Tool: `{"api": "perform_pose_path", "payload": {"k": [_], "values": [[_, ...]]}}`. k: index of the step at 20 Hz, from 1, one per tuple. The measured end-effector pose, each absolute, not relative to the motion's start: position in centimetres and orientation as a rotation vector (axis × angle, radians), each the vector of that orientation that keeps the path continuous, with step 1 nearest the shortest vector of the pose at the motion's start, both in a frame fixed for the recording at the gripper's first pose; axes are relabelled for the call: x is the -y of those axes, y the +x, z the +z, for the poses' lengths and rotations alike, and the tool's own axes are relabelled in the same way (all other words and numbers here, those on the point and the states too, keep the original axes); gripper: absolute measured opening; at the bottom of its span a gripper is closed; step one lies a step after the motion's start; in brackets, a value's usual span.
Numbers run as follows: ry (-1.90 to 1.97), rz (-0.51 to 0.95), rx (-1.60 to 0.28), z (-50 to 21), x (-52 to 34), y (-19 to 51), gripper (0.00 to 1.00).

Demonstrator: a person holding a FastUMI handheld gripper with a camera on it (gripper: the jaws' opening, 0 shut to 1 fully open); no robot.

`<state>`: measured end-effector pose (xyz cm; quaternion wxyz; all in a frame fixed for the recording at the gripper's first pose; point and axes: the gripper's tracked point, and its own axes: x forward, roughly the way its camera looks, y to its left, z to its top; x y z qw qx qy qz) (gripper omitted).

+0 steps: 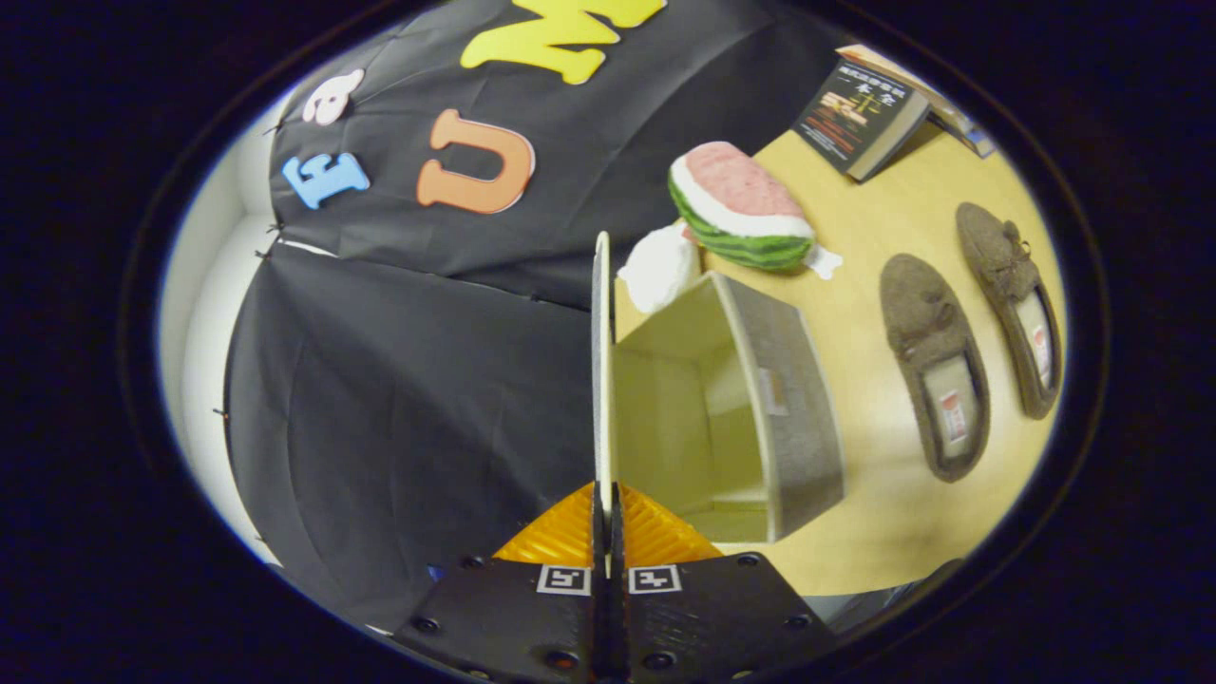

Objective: Open the storage box then place both shoes into the box .Put the left shoe in first, then the right shoe, with the right side of both shoes facing outward in a uniform manner.

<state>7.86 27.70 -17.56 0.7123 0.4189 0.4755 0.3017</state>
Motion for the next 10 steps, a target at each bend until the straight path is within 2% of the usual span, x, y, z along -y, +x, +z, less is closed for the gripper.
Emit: {"api": "perform_pose_path", "payload": {"k": [10], "values": [[0.795,0.782,-1.034,-13.6,-38.9,6.2,0.0]]}}
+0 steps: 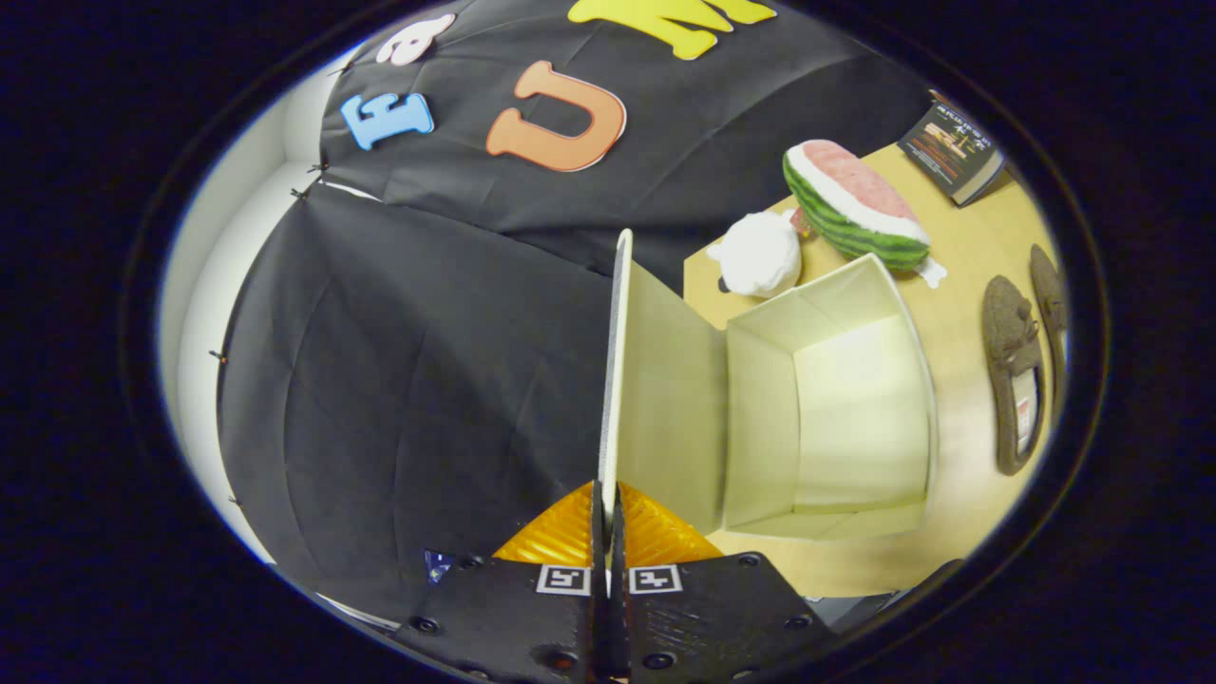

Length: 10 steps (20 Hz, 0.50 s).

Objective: Open the storage box then place both shoes into the box .Put the left shoe in first, then the right shoe, with the right side of both shoes facing outward in a uniform manner.

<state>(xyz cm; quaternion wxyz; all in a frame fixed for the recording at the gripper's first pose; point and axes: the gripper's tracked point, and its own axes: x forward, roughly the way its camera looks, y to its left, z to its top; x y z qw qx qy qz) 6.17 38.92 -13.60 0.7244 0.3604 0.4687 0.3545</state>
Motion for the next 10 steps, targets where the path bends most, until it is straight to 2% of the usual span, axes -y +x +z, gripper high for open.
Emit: {"api": "perform_pose_path", "payload": {"k": [2,7,10], "values": [[0.693,0.8,-1.014,-13.5,-40.2,5.9,0.03],[0.464,0.787,-0.879,-13.5,-41.6,7.0,0.45],[0.448,0.794,-0.868,-13.6,-41.2,7.2,0.69]]}}
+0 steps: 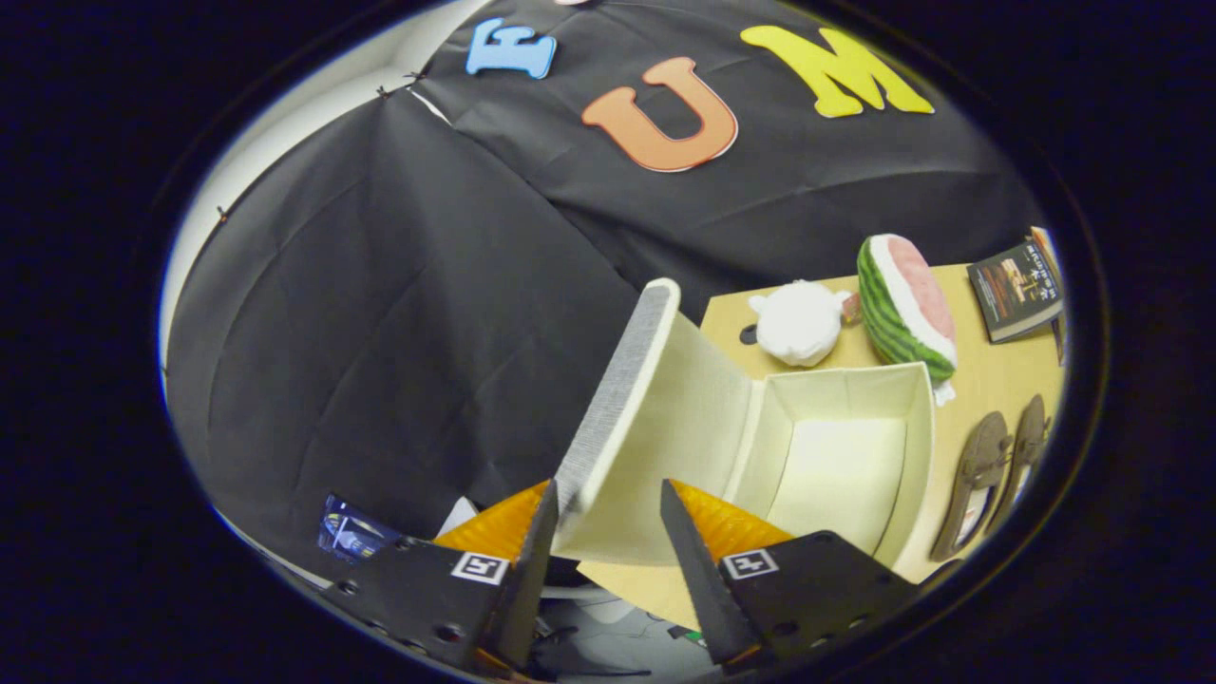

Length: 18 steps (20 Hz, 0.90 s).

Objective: Open the storage box then place both shoes into the box .Put the left shoe in first, then the right shoe, with the right side of both shoes facing outward in a uniform manner.

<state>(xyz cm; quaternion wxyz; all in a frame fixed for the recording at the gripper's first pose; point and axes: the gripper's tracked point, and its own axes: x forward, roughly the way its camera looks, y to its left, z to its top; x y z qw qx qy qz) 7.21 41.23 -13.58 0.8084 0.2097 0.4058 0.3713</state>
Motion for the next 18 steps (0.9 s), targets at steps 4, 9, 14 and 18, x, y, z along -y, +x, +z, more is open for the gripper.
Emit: {"api": "perform_pose_path", "payload": {"k": [4,9,14,18], "values": [[0.422,0.809,-0.834,-12.4,-38.2,7.0,0.86],[0.366,0.745,-0.817,-13.3,-30.2,7.2,0.95],[0.28,0.608,-0.832,-17.9,-20.4,9.3,0.95],[0.211,0.462,-0.858,-22.9,-13.7,11.5,0.95]]}}
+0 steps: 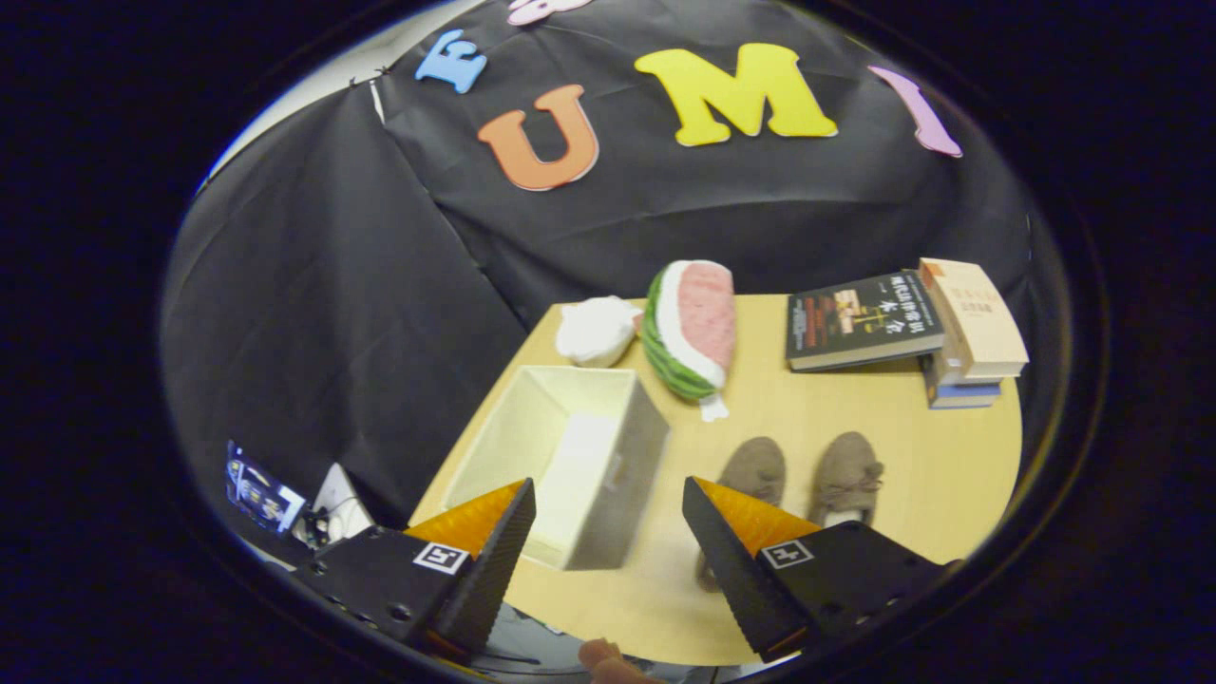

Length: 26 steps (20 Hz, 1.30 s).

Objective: Open the storage box then place both shoes into the box .Put the left shoe in first, then the right shoe, with the right side of both shoes facing outward in a uniform manner.

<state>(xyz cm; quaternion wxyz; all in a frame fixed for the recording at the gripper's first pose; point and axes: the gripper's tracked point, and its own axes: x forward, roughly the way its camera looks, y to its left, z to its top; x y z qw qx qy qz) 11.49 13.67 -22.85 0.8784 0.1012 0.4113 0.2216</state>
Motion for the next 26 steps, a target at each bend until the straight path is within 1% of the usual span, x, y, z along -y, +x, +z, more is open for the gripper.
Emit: {"api": "perform_pose_path", "payload": {"k": [6,9,12,13,15,17,18,19,25,26], "values": [[0.151,0.284,-1.021,-33.1,-8.1,11.6,0.96],[0.159,0.25,-1.121,-37.4,-8.0,11.2,0.95],[0.143,0.187,-1.173,-39.8,-7.4,11.7,0.89],[0.151,0.161,-1.189,-40.5,-7.3,11.8,0.79],[0.144,0.129,-1.226,-41.8,-6.8,11.8,0.68],[0.126,0.14,-1.248,-42.4,-7.0,11.6,0.56],[0.117,0.136,-1.252,-42.4,-6.9,11.5,0.55],[0.11,0.12,-1.246,-42.5,-6.6,11.7,0.49],[0.2,0.098,-1.347,-43.5,-7.5,11.3,0.11],[0.198,0.083,-1.361,-43.3,-7.4,11.2,0.11]]}}
